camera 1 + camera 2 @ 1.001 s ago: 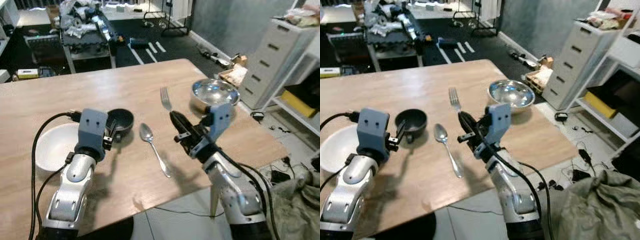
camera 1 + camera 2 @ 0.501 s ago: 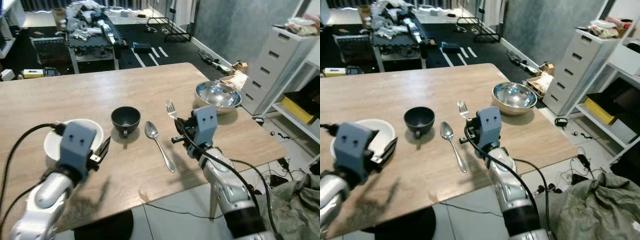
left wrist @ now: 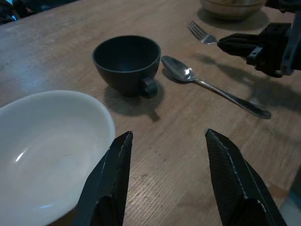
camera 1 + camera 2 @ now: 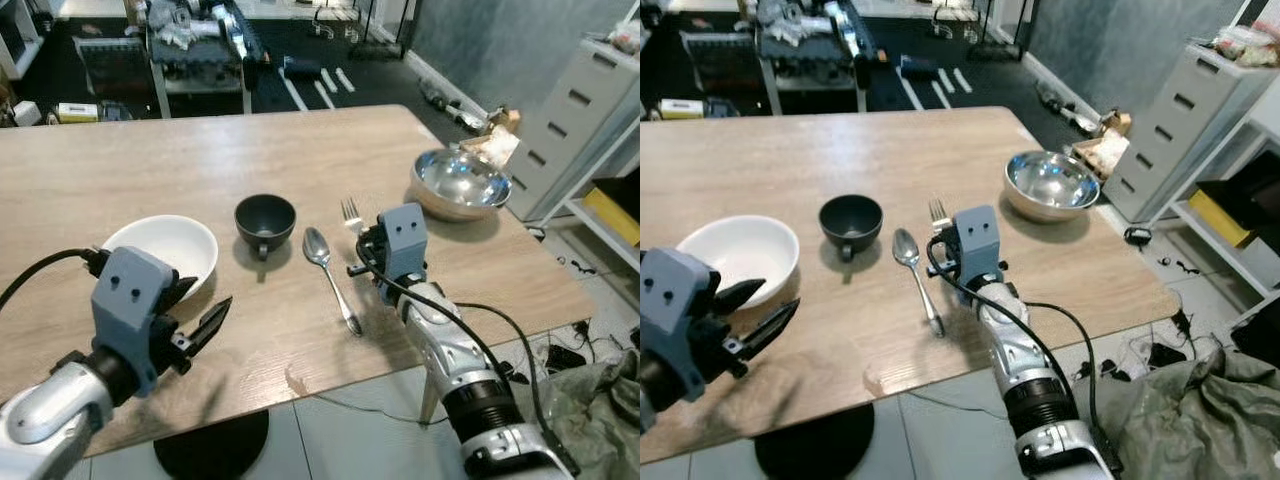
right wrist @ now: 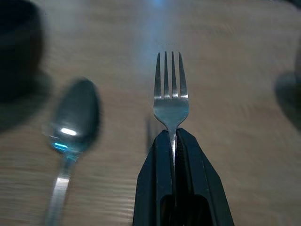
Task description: Setting the table
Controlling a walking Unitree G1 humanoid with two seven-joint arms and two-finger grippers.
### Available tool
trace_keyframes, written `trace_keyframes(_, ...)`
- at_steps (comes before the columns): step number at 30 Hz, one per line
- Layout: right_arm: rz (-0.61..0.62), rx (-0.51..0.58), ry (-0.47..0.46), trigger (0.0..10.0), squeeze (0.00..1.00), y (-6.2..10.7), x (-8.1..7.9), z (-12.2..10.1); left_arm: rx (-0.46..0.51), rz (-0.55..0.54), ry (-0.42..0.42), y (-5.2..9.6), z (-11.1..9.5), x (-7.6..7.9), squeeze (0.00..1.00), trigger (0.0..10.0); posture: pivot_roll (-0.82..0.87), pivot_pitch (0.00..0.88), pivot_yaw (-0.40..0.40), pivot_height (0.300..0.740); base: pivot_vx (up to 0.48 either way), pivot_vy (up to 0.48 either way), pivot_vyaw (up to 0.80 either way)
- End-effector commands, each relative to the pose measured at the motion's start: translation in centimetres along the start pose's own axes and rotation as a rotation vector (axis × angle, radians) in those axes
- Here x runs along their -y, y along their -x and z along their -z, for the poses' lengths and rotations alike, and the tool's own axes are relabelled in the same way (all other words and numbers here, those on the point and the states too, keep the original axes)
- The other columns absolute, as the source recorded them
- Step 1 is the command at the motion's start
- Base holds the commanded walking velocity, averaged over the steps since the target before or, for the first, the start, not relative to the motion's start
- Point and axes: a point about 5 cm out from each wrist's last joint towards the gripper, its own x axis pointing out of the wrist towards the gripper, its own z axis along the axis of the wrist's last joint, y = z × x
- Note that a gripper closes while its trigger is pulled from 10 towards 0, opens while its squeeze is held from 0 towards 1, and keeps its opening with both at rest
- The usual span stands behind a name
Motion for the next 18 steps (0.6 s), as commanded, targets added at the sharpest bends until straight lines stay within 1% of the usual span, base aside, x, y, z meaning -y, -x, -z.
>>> trace_keyframes(1, 0.035, -0.005, 0.013, 10.0, 0.0, 0.1, 1.1, 0.3, -0.005, 0.045, 0.01, 0.4, -0.5, 0.2, 0.0, 10.0, 0.24, 0.164, -0.003, 0.74, 0.0, 0.0, 0.0)
trace_keyframes(4, 0.052, -0.012, 0.016, 10.0, 0.0, 0.5, 2.4, 0.3, -0.012, 0.049, 0.002, 0.5, -0.7, -0.2, 0.0, 10.0, 0.23, 0.17, 0.003, 0.74, 0.0, 0.0, 0.0)
trace_keyframes(5, 0.052, -0.012, 0.016, 10.0, 0.0, 0.5, 2.4, 0.3, -0.012, 0.049, 0.002, 0.5, -0.7, -0.2, 0.0, 10.0, 0.23, 0.17, 0.003, 0.74, 0.0, 0.0, 0.0)
trace_keyframes(6, 0.047, -0.017, -0.01, 10.0, 0.0, 0.9, 3.0, 0.3, -0.02, 0.051, 0.002, 0.4, -0.7, -0.2, 0.0, 10.0, 0.22, 0.173, 0.008, 0.74, 0.0, 0.0, 0.0)
trace_keyframes(8, 0.036, -0.02, -0.038, 10.0, 0.0, 1.1, 3.1, 0.4, -0.029, 0.055, 0.006, 0.4, -0.6, -0.2, 0.0, 10.0, 0.22, 0.173, 0.009, 0.74, 0.0, 0.0, 0.0)
trace_keyframes(9, 0.022, -0.016, -0.045, 10.0, 0.0, 1.3, 3.0, 0.3, -0.033, 0.058, 0.009, 0.4, -0.6, -0.1, 0.0, 10.0, 0.21, 0.174, 0.009, 0.74, 0.0, 0.0, 0.0)
trace_keyframes(10, -0.016, -0.01, -0.07, 10.0, 0.0, 1.6, 2.4, 0.3, -0.044, 0.067, 0.015, 0.4, -0.6, 0.0, 0.0, 10.0, 0.21, 0.174, 0.01, 0.74, 0.0, 0.0, 0.0)
trace_keyframes(13, -0.08, -0.004, -0.094, 10.0, 0.0, 2.1, 1.4, 0.3, -0.048, 0.076, 0.022, 0.2, -0.5, 0.1, 0.0, 10.0, 0.2, 0.173, 0.011, 0.74, 0.0, 0.0, 0.0)
trace_keyframes(18, -0.093, -0.007, -0.098, 10.0, 0.0, 2.2, 0.9, 0.5, -0.058, 0.083, 0.03, 0.1, -0.4, 0.2, 0.0, 10.0, 0.2, 0.171, 0.011, 0.74, 0.0, 0.0, 0.0)
